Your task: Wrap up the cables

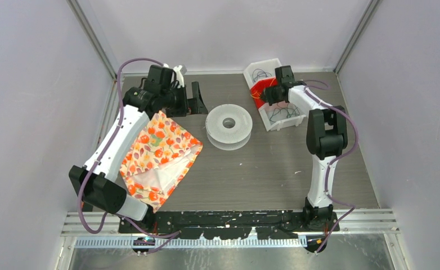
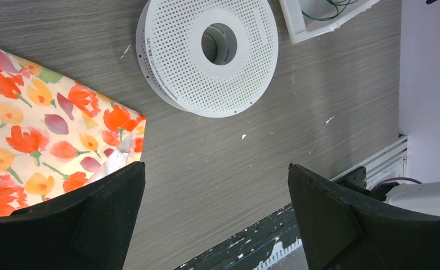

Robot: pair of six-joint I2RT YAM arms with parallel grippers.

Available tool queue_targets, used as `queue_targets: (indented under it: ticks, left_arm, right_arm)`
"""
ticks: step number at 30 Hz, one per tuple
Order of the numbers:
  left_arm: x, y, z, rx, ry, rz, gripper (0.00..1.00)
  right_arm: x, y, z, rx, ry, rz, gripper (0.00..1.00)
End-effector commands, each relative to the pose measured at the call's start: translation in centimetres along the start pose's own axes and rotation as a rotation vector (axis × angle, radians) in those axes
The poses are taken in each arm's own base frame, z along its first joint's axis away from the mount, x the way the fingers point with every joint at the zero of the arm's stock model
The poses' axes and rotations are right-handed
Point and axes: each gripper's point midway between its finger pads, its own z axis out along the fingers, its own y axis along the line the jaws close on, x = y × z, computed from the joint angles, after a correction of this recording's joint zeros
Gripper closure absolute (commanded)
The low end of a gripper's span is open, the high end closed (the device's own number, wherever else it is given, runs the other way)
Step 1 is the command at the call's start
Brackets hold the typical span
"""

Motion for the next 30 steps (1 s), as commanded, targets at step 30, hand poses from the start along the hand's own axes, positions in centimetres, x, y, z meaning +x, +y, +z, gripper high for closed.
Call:
queue_targets:
  ticks: [30]
  left_arm:
    - [-7.9,-14.7,-5.3,0.702,-0.12,-0.044,0.18]
  right_arm:
    - [1.9,7.6,-38.9,-0.734,-0.07,-0.743,0.99]
